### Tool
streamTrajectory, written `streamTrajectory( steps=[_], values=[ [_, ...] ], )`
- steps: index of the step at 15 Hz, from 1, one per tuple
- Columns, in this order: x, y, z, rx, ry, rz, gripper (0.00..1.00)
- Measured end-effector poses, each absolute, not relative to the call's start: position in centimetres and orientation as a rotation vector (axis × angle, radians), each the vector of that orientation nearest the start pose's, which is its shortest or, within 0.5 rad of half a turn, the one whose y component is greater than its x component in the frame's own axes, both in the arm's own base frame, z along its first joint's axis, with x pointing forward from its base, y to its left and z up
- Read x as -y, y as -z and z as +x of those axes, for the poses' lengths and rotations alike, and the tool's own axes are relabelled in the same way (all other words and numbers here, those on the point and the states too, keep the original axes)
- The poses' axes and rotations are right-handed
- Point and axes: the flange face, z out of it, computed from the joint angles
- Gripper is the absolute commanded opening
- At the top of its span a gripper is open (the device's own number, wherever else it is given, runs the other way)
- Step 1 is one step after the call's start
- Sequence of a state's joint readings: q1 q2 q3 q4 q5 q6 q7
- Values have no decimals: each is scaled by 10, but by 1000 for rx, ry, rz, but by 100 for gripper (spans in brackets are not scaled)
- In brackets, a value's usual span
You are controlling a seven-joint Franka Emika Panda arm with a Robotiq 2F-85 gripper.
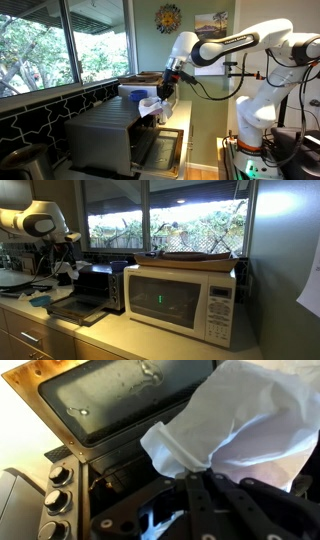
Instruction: Cover the paper towel on the purple bowl and then put it in the oven
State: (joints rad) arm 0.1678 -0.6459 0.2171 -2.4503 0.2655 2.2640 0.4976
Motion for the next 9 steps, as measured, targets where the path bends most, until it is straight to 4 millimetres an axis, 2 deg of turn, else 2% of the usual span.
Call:
streamTrajectory(
  steps=[4, 9],
  values=[
    [-161, -537, 331, -328, 462, -2818, 1],
    [-159, -504, 316, -342, 413, -2857, 1]
  ],
)
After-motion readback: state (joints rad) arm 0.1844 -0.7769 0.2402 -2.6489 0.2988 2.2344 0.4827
